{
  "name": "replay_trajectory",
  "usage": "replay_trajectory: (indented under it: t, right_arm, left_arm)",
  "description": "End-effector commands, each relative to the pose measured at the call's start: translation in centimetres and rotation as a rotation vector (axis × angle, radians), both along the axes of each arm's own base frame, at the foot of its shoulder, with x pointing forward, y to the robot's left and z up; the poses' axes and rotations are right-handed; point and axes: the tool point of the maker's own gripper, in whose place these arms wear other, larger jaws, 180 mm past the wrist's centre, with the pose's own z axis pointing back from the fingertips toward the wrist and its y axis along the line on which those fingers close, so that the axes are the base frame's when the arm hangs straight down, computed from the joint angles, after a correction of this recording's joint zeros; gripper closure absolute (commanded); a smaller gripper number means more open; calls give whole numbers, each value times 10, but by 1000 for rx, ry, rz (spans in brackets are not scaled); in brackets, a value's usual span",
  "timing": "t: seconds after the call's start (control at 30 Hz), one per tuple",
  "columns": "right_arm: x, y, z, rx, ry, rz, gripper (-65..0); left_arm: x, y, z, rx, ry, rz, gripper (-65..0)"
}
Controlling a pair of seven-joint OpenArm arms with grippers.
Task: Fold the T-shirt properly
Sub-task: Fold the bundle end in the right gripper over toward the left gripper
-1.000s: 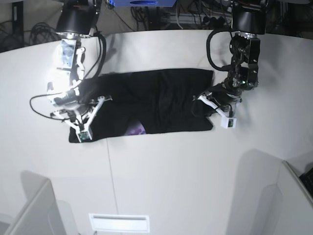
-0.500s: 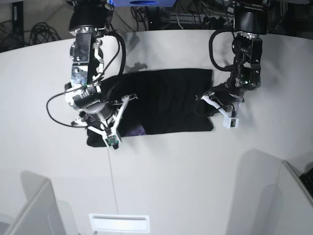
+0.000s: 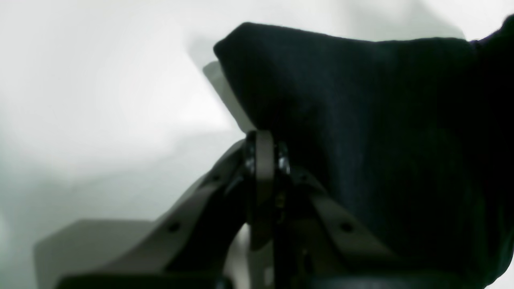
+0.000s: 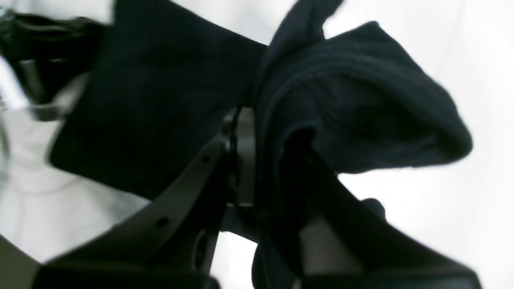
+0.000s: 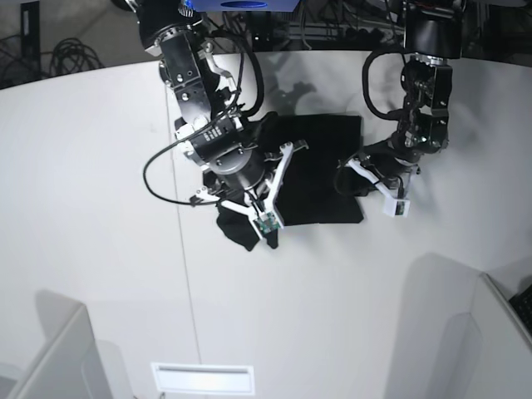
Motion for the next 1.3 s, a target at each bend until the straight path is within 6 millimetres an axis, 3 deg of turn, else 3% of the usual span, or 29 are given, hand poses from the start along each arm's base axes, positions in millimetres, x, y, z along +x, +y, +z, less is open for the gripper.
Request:
replay_trajectory:
  t: [0.0, 0.27, 0.53, 0.67, 0.9, 1.1, 1.27]
  right_arm:
    - [8, 12, 19, 47, -69, 11, 0]
    - [-3, 47, 30, 104, -110, 68, 0]
    - [-6, 65, 5, 151, -62, 92, 0]
    - [-4, 69, -9, 219, -12, 20, 0]
    - [-10, 89, -2, 277, -5, 45, 0]
    - [-8, 90, -18, 262, -2, 39, 0]
    - [-3, 90, -28, 257, -13, 30, 0]
  left_arm:
    - [-4, 9, -4, 40, 31, 0, 0]
    - [-5, 8, -4, 40, 33, -3, 0]
    - [-16, 17, -6, 59, 43, -1, 0]
    - [-23, 29, -4, 86, 46, -7, 0]
    - [-45, 78, 15, 127, 12, 110, 0]
    - [-77, 123, 41, 201, -15, 186, 0]
    - [-107, 143, 49, 247, 19, 220, 0]
